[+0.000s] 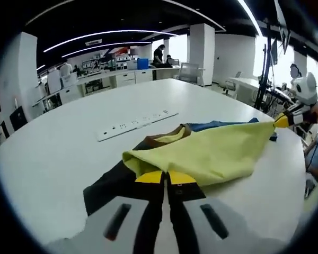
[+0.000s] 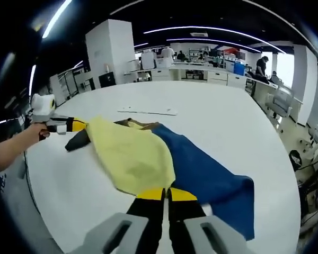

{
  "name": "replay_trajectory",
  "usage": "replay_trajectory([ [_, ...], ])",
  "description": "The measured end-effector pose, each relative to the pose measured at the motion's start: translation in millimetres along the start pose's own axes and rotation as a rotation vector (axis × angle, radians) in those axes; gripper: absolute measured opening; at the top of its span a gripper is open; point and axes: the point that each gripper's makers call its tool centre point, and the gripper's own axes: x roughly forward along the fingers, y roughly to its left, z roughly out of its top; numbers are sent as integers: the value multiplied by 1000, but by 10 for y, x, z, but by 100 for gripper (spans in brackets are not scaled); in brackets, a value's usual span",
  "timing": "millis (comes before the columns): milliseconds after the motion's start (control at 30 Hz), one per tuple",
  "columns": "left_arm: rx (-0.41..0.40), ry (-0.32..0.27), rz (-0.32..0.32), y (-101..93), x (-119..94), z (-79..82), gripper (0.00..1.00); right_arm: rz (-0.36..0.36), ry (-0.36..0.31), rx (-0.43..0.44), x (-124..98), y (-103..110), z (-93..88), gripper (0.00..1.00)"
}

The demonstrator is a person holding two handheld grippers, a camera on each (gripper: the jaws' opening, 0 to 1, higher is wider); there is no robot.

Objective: Fold the garment on the visible template until the final outline fits inside the template.

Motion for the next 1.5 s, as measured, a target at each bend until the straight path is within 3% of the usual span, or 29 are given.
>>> replay_trajectory([
  [300, 30, -4, 7, -62, -348, 104, 0, 1, -37, -58, -221, -31, 162, 0],
  [567, 13, 42, 24, -125, -744, -6, 0, 50, -55, -28, -452, 66, 128, 0],
  [933, 5, 106, 23, -292, -1129, -291, 0, 96, -13, -29, -673, 301, -222, 0],
  [1167, -68, 135, 31, -337, -1359, -496, 0, 125, 25, -29, -792, 442, -460, 0],
  [1500, -123, 198, 32, -431, -1591, -826, 0, 156, 70, 51, -860, 683, -870, 0],
])
